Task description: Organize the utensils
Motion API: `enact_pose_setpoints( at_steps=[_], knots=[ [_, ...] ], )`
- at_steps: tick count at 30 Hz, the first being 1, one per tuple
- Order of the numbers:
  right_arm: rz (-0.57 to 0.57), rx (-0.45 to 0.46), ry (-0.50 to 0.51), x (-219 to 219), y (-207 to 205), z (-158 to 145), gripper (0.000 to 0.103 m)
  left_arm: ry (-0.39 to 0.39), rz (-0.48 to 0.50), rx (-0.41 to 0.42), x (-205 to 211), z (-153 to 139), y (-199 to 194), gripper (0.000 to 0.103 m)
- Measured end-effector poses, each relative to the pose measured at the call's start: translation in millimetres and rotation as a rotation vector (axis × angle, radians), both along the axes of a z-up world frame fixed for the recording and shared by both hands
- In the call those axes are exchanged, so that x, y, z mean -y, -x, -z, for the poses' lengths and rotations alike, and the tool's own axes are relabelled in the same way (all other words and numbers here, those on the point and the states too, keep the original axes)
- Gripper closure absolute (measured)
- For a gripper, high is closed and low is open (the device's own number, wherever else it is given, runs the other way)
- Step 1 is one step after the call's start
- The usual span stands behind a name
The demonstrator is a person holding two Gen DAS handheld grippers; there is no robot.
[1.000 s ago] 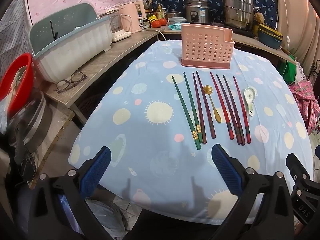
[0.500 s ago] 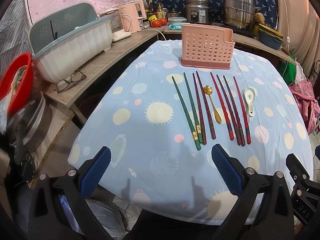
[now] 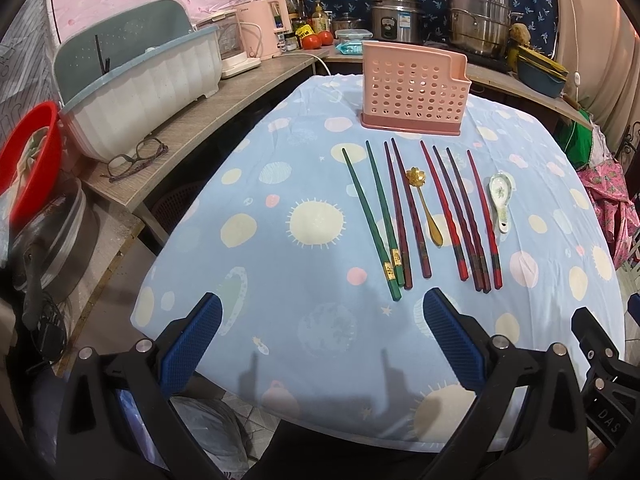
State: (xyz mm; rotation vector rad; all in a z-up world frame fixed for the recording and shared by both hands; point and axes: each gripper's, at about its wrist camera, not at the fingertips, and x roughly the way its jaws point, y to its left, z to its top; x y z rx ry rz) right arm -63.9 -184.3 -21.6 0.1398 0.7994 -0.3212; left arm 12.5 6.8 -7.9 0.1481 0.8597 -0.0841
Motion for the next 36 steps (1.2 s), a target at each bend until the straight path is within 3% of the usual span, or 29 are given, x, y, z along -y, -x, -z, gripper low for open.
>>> enact_pose_setpoints(
  at_steps=[14, 25, 36],
  knots=[
    [-0.002, -0.078, -0.072, 15.7, -38.0, 26.6, 0.007, 0.077, -0.009, -0.135, 1.8, 32.8, -50.7, 0.007],
    [0.006, -0.123, -0.09, 27.4, -66.1, 39.7, 0.007, 0.039, -0.02, -0.194, 13.8, 64.9, -98.1, 0.012],
    [0.004, -0.138, -0.109, 32.0, -82.4, 44.0, 0.007, 0.034, -0.016, -0.24, 16.9, 84.1, -108.6, 0.018]
  ],
)
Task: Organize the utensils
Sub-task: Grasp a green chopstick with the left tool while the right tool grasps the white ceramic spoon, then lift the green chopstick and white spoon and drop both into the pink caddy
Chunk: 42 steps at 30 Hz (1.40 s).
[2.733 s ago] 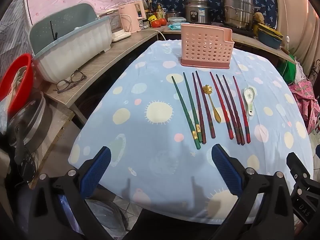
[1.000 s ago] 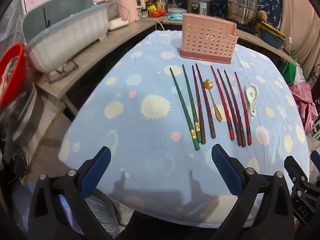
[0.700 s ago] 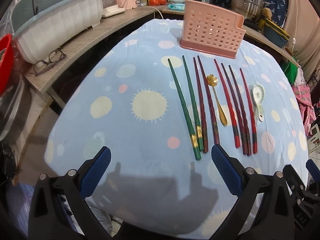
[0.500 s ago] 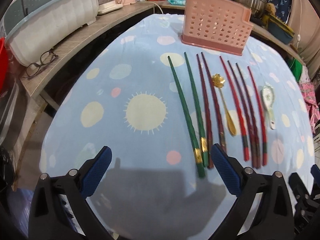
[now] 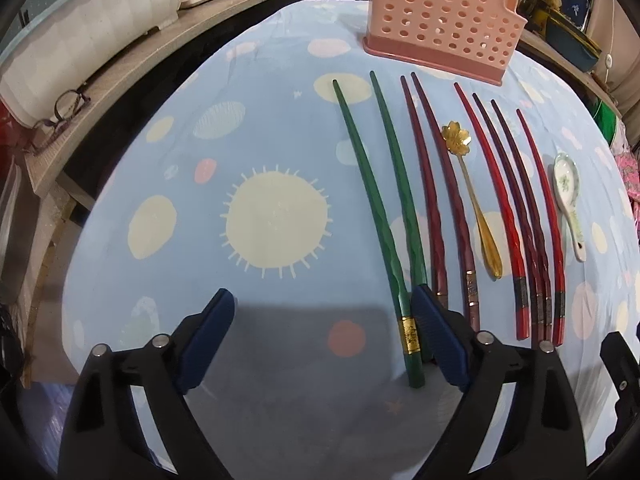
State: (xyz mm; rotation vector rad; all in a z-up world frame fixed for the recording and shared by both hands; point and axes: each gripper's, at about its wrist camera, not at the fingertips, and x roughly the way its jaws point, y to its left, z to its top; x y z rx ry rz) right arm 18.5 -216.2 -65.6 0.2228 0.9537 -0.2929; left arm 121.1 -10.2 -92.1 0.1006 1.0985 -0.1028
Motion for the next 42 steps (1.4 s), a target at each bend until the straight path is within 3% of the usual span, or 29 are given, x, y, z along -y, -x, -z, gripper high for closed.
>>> enact_pose_setpoints(
  at_steps=[11, 17, 21, 25, 28, 42],
  knots=[
    [-0.002, 0.009, 0.009, 2.7, -19.2, -1.6, 0.012, 0.021, 0.03, -0.025, -12.8, 3.0, 5.7, 0.042],
    [0.005, 0.011, -0.004, 7.3, -39.0, 0.6, 0.029, 0.062, 0.053, -0.056, -16.8, -2.2, 13.2, 0.069],
    [0.014, 0.012, -0.066, 12.1, -57.3, 2.9, 0.049, 0.089, 0.073, -0.076, -14.7, -2.5, 17.3, 0.085],
    [0.031, 0.005, -0.12, 18.3, -74.8, 9.2, 0.07, 0.087, 0.08, -0.077, -11.8, -0.8, 18.4, 0.088],
    [0.028, -0.009, -0.13, 17.4, -82.6, 15.4, 0.078, 0.085, 0.083, -0.077, -11.3, -0.4, 18.3, 0.088],
    [-0.008, -0.027, -0.167, 12.2, -85.8, 31.3, 0.087, 0.089, 0.083, -0.066, -11.6, 0.0, 18.7, 0.088]
  ],
)
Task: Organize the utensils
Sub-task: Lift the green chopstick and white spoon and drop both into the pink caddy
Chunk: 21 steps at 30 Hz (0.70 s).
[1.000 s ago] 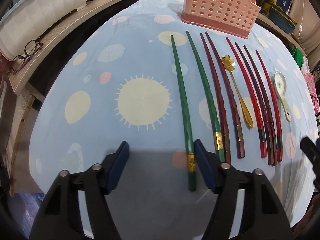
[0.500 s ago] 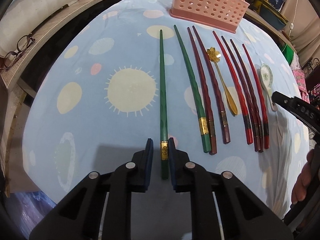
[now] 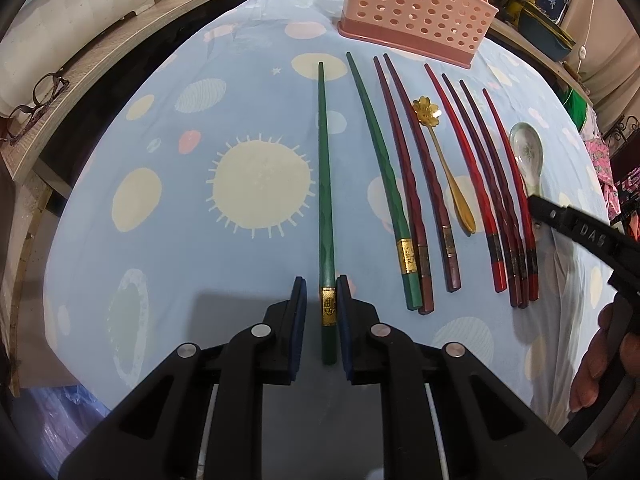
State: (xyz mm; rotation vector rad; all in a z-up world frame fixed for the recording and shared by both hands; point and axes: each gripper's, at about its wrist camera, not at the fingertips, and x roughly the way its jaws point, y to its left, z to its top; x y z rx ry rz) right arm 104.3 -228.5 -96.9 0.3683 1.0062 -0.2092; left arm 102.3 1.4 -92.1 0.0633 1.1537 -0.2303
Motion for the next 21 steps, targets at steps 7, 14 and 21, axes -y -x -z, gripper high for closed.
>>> enact_pose_setpoints(
  at_steps=[7, 14, 21],
  knots=[
    [-0.006, 0.012, -0.02, 3.9, 18.7, 0.6, 0.094, 0.032, 0.0, -0.001, -3.7, -0.4, 5.1, 0.094],
    [-0.002, 0.039, -0.028, 7.9, 43.1, -12.8, 0.095, 0.099, -0.014, -0.015, -12.7, -2.8, 10.0, 0.096],
    [0.014, 0.092, -0.017, 14.8, 65.0, -38.9, 0.095, 0.098, -0.03, 0.057, -21.3, -27.8, 17.4, 0.096]
  ],
)
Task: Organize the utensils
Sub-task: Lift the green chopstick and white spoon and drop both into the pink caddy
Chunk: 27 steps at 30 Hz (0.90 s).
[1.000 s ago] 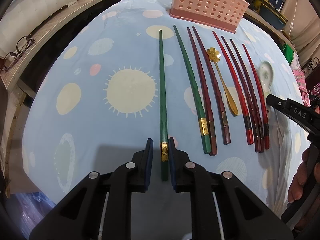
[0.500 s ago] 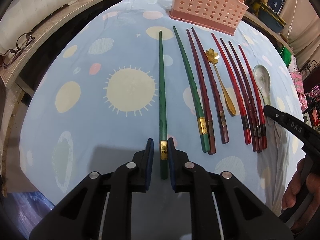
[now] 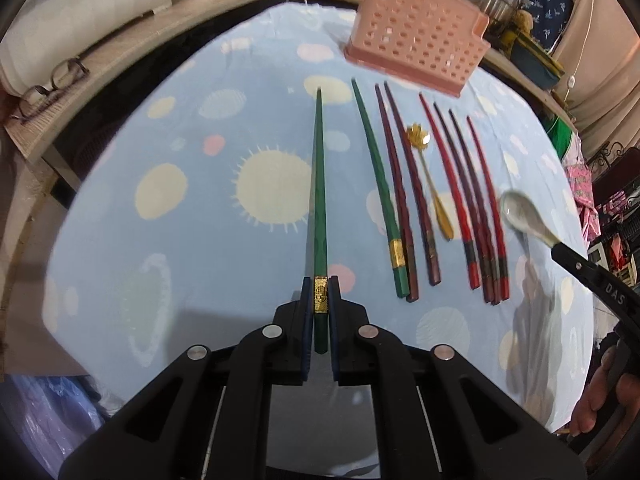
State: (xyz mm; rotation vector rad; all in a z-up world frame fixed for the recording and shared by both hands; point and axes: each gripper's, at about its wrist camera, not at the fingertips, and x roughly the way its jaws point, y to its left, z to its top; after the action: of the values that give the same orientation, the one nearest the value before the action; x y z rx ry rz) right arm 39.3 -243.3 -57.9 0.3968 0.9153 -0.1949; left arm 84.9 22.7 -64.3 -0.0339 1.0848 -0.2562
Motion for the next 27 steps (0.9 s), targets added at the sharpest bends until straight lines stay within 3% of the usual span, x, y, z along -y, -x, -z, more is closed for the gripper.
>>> enact_pose_setpoints(
  at_steps=[8, 20, 27],
  knots=[
    [0.005, 0.07, 0.019, 9.1, 3.1, -33.4, 0.096, 0.015, -0.023, 0.15, -7.8, -57.4, -5.5, 0.096],
    [-0.021, 0.154, 0.054, 15.9, -30.0, -71.4, 0.097, 0.044, -0.054, 0.39, -3.0, -155.5, -59.3, 0.097],
    [-0.033, 0.223, 0.064, 28.1, -62.8, -104.7, 0.097, 0.081, -0.051, 0.467, 2.6, -200.1, -94.1, 0.097]
  ],
)
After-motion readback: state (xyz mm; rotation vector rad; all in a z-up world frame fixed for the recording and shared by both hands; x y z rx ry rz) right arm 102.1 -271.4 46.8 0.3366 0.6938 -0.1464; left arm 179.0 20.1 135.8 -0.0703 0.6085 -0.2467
